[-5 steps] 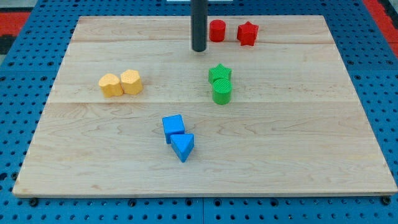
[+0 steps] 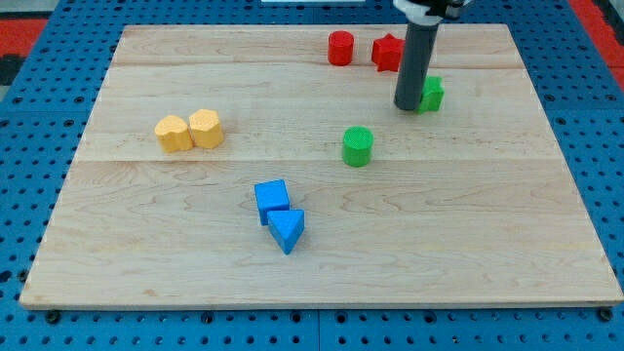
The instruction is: Separate the green blocks from each other
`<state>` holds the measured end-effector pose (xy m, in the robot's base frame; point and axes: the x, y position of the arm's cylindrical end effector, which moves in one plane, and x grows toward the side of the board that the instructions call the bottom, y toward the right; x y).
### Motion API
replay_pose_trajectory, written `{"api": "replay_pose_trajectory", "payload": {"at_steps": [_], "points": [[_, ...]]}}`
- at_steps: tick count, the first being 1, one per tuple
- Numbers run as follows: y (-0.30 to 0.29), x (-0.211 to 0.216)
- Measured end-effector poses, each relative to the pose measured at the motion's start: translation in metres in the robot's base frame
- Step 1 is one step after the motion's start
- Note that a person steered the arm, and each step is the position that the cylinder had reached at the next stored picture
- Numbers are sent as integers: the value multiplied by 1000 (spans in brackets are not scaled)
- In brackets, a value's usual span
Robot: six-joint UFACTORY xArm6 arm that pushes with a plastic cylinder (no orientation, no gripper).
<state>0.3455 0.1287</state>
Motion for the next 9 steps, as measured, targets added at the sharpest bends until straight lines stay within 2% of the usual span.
{"api": "replay_pose_trajectory", "payload": {"at_steps": [4,7,8,9], "points": [[57,11],[62,-57],[62,-51],[51,14]]}}
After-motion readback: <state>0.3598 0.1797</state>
